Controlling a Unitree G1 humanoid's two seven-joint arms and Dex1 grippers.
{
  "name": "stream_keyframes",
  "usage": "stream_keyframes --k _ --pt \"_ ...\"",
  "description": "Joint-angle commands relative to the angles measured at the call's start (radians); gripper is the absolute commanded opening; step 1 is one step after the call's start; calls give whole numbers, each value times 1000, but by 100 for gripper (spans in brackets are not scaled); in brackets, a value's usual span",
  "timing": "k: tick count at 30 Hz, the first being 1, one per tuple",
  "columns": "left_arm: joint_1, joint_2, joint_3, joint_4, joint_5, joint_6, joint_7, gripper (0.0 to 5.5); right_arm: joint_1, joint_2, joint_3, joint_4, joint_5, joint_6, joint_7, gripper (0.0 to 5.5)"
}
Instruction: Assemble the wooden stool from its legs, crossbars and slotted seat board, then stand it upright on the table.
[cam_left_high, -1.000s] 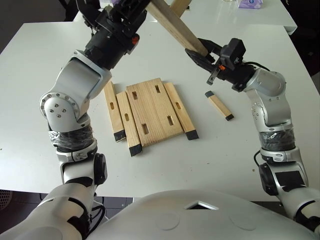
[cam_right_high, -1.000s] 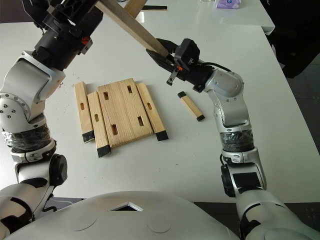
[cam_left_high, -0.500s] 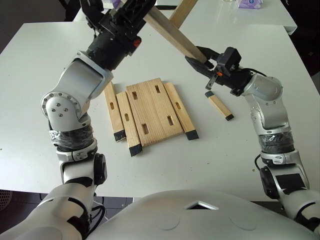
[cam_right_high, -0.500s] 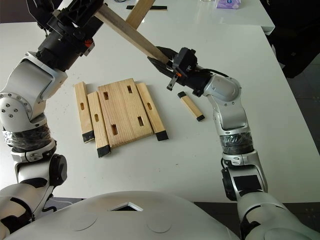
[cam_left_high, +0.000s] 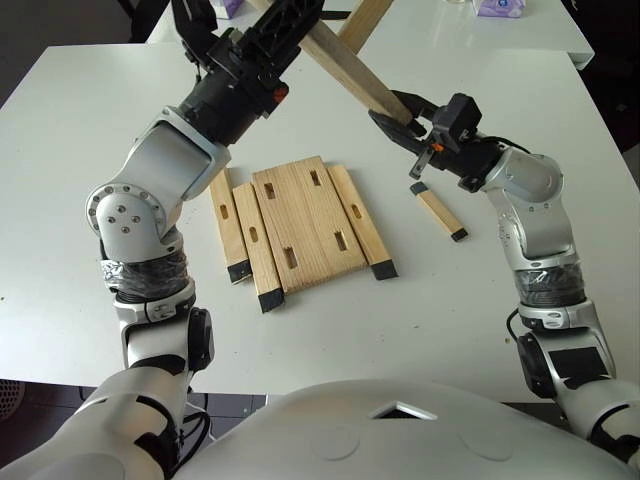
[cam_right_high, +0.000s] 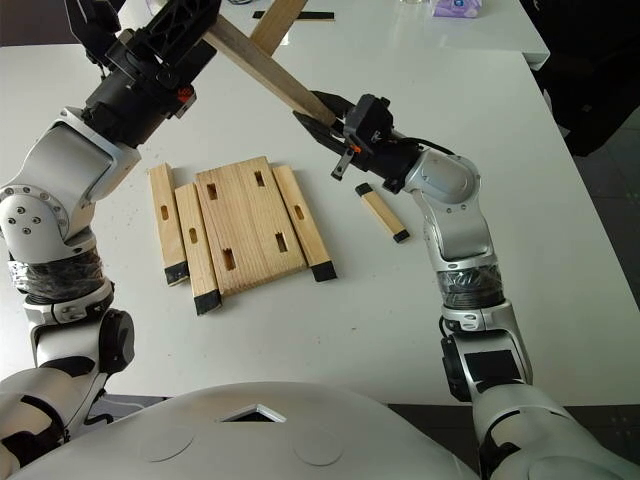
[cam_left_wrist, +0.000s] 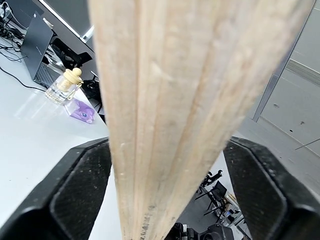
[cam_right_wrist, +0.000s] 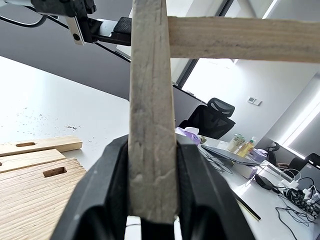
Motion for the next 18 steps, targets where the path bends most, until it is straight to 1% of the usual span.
stream_keyframes --k 1,6,7,16,17,18 --pt "12 8 2 3 22 12 -13 308 -2 -5 0 -22 4 -7 1 105" --pt "21 5 0 4 41 18 -27 233 -3 -6 4 -29 9 -6 10 105" --pt "21 5 0 3 42 19 -30 226 -3 -6 4 -29 9 -6 11 105" --pt "38 -5 5 -21 67 11 -63 223 -11 -13 8 -10 -15 0 6 105" --pt "39 -7 11 -23 71 4 -66 223 -10 -18 12 -5 -24 9 6 141" --pt "40 -6 16 -25 82 -3 -70 223 -9 -23 14 -1 -31 18 5 147"
